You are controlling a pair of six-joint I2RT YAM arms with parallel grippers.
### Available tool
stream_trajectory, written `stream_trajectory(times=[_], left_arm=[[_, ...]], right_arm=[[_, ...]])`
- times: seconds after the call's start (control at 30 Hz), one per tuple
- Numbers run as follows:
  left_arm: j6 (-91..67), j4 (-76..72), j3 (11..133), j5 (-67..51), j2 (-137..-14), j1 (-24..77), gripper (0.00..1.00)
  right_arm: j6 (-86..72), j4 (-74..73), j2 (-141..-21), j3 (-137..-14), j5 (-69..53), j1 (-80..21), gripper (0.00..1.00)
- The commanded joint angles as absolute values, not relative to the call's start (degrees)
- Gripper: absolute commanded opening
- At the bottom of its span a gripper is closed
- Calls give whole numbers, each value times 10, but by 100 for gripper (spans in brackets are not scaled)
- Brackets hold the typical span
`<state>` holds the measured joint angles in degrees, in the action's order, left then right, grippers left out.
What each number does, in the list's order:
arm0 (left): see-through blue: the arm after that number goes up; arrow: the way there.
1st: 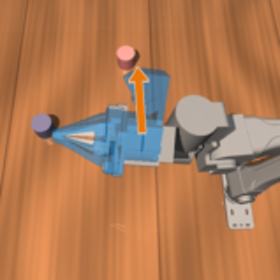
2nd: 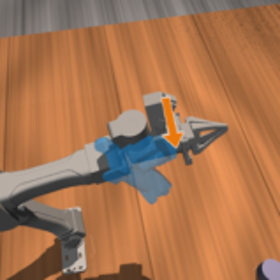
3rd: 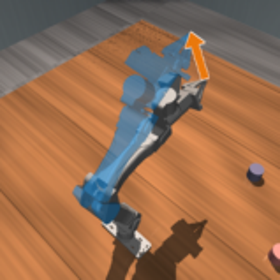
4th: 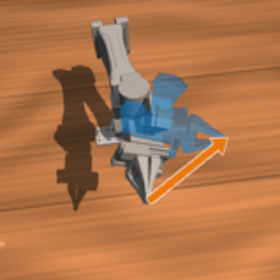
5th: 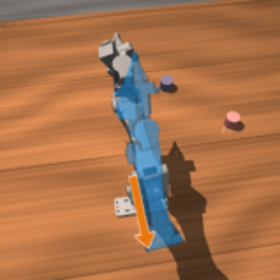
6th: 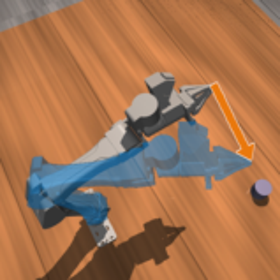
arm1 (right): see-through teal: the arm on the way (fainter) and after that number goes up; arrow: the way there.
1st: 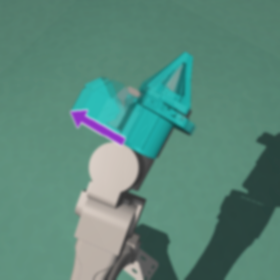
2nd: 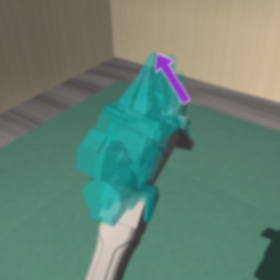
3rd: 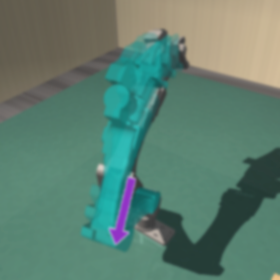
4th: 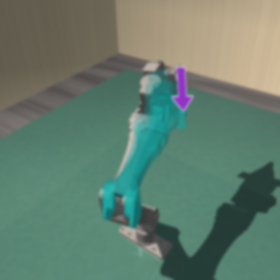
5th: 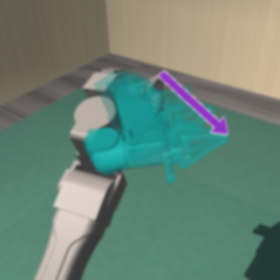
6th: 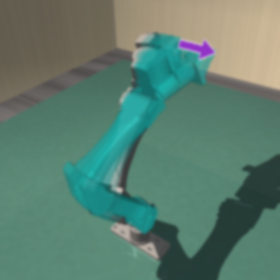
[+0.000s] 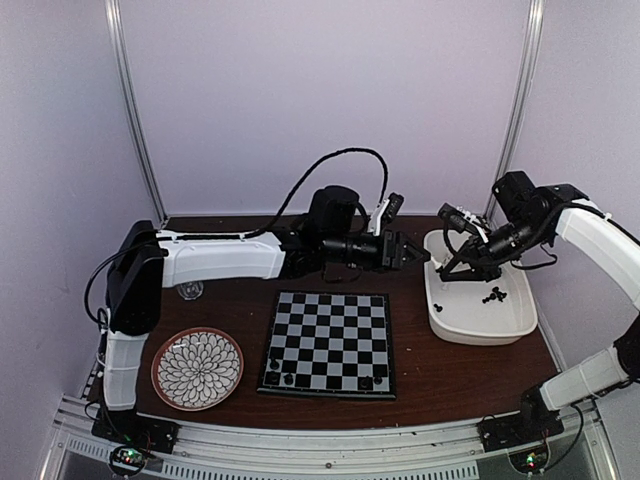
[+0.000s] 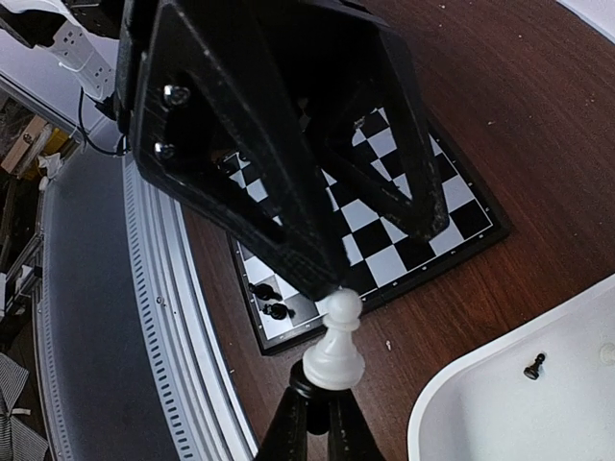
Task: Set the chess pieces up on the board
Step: Pick up the chess pile from the storage box.
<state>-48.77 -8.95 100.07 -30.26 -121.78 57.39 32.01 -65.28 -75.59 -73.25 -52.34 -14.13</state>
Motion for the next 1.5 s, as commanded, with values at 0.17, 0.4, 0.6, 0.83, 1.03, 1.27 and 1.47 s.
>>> stream_trajectory(times=[0.17,0.4,0.6,0.83,1.03,1.27,1.47], left_arm=[[-542,-171,1035,-356,-1237,582,46],[-545,-167,1058,-367,-1252,584,37],[-547,-154,1063,-365,-1256,584,39],[-547,-143,1063,-358,-1258,585,42],[-552,-145,1062,-359,-1259,585,32],[-556,-146,1061,-360,-1261,585,32],[-560,-149,1064,-366,-1265,585,17]], right_arm=[[328,-664,-752,-743,-531,-153,6],[324,-658,-756,-742,-524,-156,5],[321,-655,-756,-744,-523,-156,5],[319,-652,-752,-743,-522,-156,5],[310,-644,-749,-742,-520,-156,5],[298,-632,-748,-744,-528,-156,4],[293,-628,-748,-745,-527,-156,4]])
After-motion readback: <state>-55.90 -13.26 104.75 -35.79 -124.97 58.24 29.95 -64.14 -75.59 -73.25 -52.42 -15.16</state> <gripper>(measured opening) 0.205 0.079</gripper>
